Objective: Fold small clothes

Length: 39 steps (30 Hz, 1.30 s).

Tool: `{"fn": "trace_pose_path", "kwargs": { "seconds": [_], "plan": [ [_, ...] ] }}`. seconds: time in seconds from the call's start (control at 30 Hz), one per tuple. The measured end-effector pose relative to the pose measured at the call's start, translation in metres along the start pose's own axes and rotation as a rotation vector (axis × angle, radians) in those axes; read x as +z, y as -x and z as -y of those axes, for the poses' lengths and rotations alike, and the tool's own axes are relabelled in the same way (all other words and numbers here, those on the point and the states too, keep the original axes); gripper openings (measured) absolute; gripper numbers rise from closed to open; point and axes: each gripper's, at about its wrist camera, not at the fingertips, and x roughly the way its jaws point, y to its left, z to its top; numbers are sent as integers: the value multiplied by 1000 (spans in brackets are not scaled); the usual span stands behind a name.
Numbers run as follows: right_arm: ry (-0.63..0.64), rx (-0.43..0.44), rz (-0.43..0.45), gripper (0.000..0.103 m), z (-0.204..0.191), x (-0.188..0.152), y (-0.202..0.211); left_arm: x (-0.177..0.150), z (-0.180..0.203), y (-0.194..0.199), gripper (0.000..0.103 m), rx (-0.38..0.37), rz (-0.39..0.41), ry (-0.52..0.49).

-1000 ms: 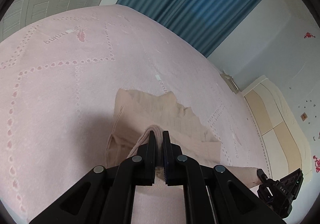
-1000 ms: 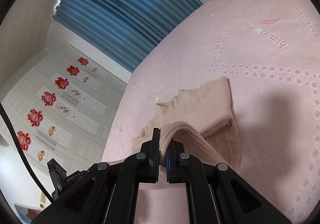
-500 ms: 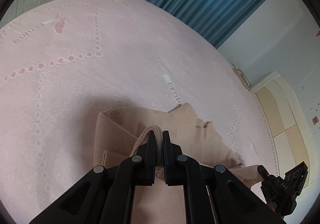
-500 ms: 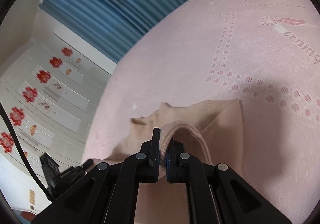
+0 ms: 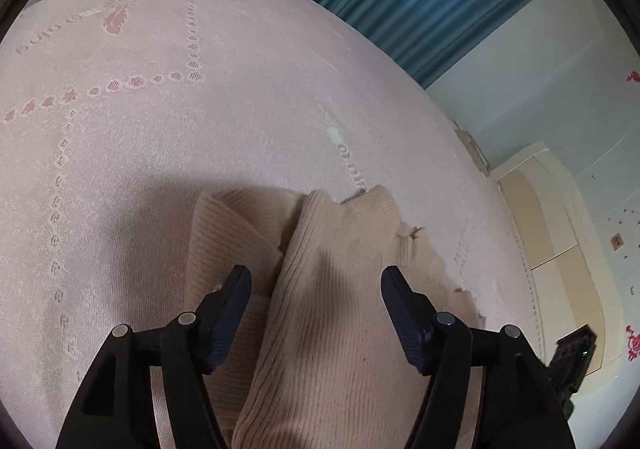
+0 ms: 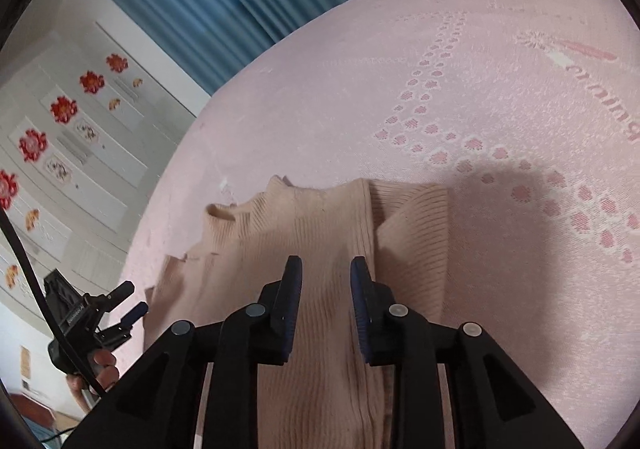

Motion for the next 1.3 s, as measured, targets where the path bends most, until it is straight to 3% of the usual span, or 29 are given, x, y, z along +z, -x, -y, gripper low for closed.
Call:
{"fn": "trace_pose_path", "kwargs": {
  "seconds": [0.17, 0.3, 0.4, 0.6, 0.77, 0.83, 0.97, 1.3],
  "plan": [
    [79, -71, -5, 30, -13, -20, 23, -19, 7, 11, 66, 109, 5, -73],
    [116, -106, -21, 34, -17, -48, 52, -43, 10, 42, 70, 176, 33, -186],
    [123, -118, -34, 38, -10, -76, 73, -67, -1, 68, 71, 214, 36, -201],
    [49, -91, -109, 38, 4, -118, 86, -106, -37, 101, 71, 187, -19, -91],
    [31, -80, -180, 42, 6, -127, 66, -117, -48, 89, 71, 141, -78, -69],
    [-28, -41, -219, 42, 12, -126, 55, -115, -55, 79, 71, 106, -102, -16],
    [-92, -5, -219, 42, 22, -123, 49, -109, -61, 70, 73, 52, -74, 29],
    [-117, 16, -196, 44, 28, -112, 38, -88, -58, 45, 73, 19, -58, 93]
  ]
}}
